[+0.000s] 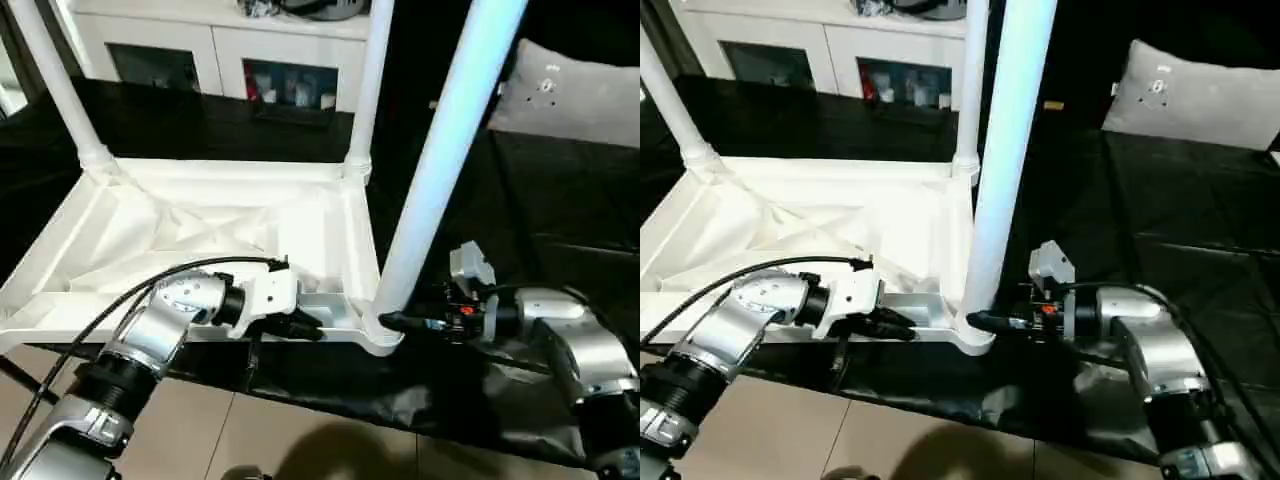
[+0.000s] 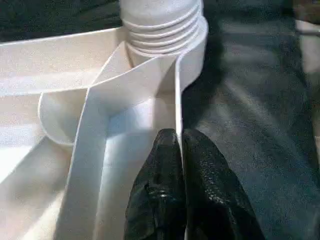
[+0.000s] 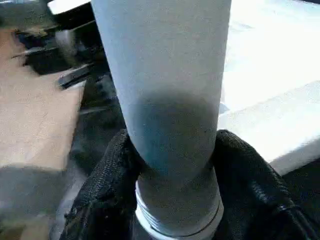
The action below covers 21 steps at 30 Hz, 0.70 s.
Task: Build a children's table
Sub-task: Rotate leg to tighten
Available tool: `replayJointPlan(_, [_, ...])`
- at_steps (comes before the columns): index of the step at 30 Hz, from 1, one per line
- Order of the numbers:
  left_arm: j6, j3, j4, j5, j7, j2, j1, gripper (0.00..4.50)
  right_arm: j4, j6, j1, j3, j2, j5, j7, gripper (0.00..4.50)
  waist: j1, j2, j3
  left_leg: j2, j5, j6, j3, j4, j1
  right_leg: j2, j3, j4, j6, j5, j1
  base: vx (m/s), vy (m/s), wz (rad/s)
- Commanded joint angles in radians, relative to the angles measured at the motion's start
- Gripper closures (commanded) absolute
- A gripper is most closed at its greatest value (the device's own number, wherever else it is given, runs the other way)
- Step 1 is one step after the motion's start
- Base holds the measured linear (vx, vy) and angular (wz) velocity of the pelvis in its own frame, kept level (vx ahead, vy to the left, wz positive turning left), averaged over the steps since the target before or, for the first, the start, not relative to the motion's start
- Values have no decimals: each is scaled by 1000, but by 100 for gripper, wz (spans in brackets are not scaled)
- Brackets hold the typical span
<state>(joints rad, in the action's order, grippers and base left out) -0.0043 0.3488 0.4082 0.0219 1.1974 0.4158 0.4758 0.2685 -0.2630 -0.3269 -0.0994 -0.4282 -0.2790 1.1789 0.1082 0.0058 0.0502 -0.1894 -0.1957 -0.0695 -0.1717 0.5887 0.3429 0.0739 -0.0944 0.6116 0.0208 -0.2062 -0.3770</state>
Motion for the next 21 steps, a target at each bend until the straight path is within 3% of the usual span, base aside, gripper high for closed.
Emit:
replayJointPlan(1, [45, 38, -11, 19, -56, -51, -8, 450, -6, -44, -11, -42, 50, 18, -79, 261, -7, -3, -35, -45, -309, 9, 19, -81, -8, 89, 57, -114, 124, -513, 27, 0, 0, 0])
replayJointPlan(3, [121, 18, -11, 35, -187, -134, 9, 450, 52, -80, -50, -4, 151, 77, -318, 261, -27, -3, -26, -38, -375, -18, 26, -82, -19, 87, 46, -129, 79, -633, 17, 0, 0, 0])
replayJointPlan(4, [121, 18, -11, 35, -187, -134, 9, 450, 52, -80, -50, -4, 151, 77, -318, 261, -27, -3, -26, -38, -375, -18, 26, -82, -19, 87, 46, -129, 79, -633, 17, 0, 0, 0])
replayJointPlan(5, [169, 4, 2, 48, -288, -199, 30, 450, 82, -118, -77, 25, 216, 101, -472, 261, -39, -4, -32, -34, -378, -23, 33, -81, -14, 90, 39, -136, 40, -666, 26, 0, 0, 0])
replayJointPlan(7, [183, -2, 10, 49, -324, -226, 39, 450, 96, -133, -89, 39, 240, 106, -531, 262, -53, 1, -35, -36, -395, -23, 38, -84, -14, 89, 32, -140, 40, -632, 26, 0, 0, 0])
replayJointPlan(9, [209, -17, 33, 54, -404, -284, 63, 450, 127, -155, -117, 73, 293, 106, -647, 262, -69, 4, -42, -42, -377, -14, 38, -91, -4, 87, 38, -130, 77, -507, 33, 0, 0, 0])
replayJointPlan(10, [214, -21, 38, 56, -421, -296, 68, 450, 133, -159, -123, 79, 305, 106, -669, 262, -69, 4, -42, -42, -377, -14, 38, -91, -4, 87, 38, -130, 77, -507, 33, 0, 0, 0])
replayJointPlan(11, [225, -28, 50, 62, -463, -325, 84, 450, 147, -159, -136, 90, 332, 114, -722, 262, -74, 2, -45, -43, -357, -7, 34, -91, -2, 85, 44, -123, 106, -435, 33, 0, 0, 0])
replayJointPlan(13, [223, -30, 56, 66, -479, -336, 91, 450, 153, -150, -141, 89, 340, 120, -736, 262, -73, 0, -47, -40, -323, 7, 28, -88, -2, 86, 50, -120, 129, -390, 32, 0, 0, 0])
replayJointPlan(14, [230, -34, 54, 68, -489, -351, 97, 450, 158, -135, -144, 98, 359, 110, -733, 206, -68, -1, -49, -41, -301, 16, 25, -86, -2, 87, 54, -118, 140, -366, 31, 0, 0, 0])
replayJointPlan(15, [232, -36, 51, 75, -497, -361, 102, 450, 158, -119, -148, 106, 375, 107, -739, 192, -67, 0, -49, -43, -293, 19, 23, -86, -3, 87, 56, -117, 146, -353, 29, 0, 0, 0])
replayJointPlan(21, [231, -21, 46, 108, -495, -329, 98, 450, 138, -91, -143, 108, 388, 111, -752, 144, -54, 3, -63, -43, -131, 56, 17, -76, 12, 85, 58, -89, 201, -131, 41, 0, 0, 0])
